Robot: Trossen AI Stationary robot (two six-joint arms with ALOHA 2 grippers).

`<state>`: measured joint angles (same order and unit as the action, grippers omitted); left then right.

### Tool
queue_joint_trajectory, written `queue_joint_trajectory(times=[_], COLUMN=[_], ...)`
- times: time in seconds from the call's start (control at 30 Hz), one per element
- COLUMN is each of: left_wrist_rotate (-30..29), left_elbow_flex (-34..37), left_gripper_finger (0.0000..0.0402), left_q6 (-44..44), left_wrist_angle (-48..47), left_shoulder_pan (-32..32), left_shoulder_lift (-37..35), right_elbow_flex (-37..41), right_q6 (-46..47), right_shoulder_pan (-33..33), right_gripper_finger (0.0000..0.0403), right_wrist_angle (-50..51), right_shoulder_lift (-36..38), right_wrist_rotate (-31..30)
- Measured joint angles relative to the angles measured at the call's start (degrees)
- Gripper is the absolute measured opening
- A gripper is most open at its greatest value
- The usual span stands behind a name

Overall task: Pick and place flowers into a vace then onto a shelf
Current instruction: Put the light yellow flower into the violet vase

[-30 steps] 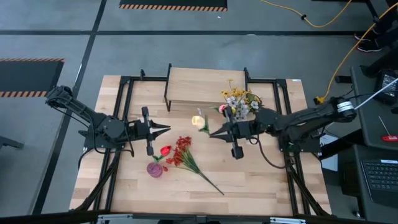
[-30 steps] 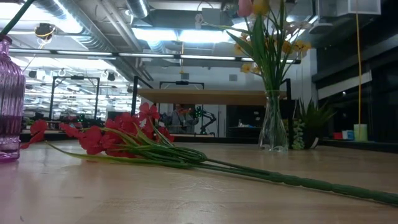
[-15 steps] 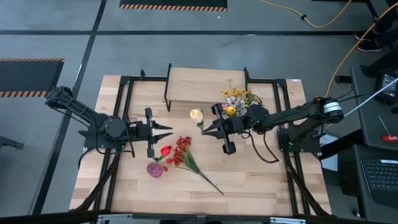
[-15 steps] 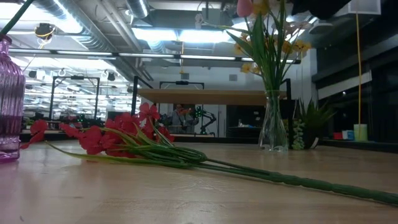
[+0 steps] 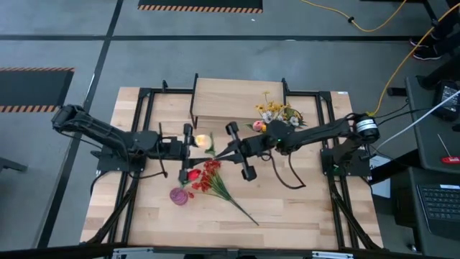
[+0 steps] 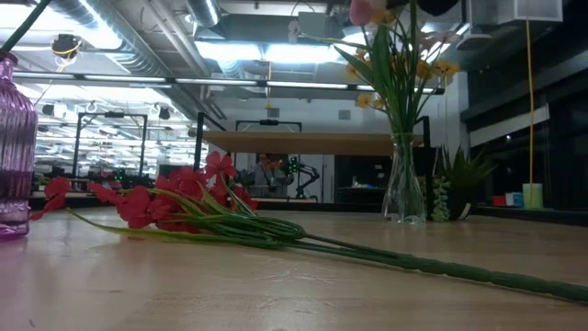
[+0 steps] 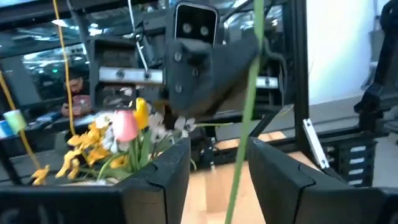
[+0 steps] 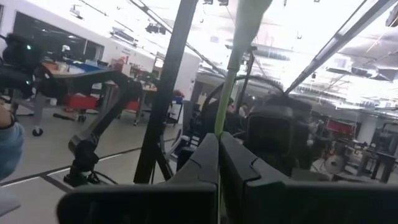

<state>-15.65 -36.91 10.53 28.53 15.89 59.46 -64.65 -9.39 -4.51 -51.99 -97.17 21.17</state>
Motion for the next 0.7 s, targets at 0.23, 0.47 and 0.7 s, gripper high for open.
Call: queue_joint_trajectory(times=[0.23, 0.47, 0.7], left_wrist_rotate=[5.25, 5.43, 5.28], left_elbow_flex=[0.0, 0.0, 0.0], left_gripper_finger=[0.0151, 0.015, 0.0146], left_q6=[-2.31, -2.36, -0.93], left_wrist_angle=[0.26, 0.11, 0.78], left_shoulder_pan=[-1.43, -1.43, -2.42], left_shoulder_lift=[0.89, 0.89, 0.89], right_elbow_flex=[-2.9, -2.92, -2.92], right_q6=[-0.31, -1.86, -2.93], right_shoulder_pan=[0.6, 1.4, 1.64], right_gripper_finger=[0.0, 0.0, 0.0], right_wrist_angle=[1.36, -0.16, -0.83], right_shoulder_lift=[-1.89, -1.91, -1.91], right_wrist_rotate=[1.58, 1.55, 1.53])
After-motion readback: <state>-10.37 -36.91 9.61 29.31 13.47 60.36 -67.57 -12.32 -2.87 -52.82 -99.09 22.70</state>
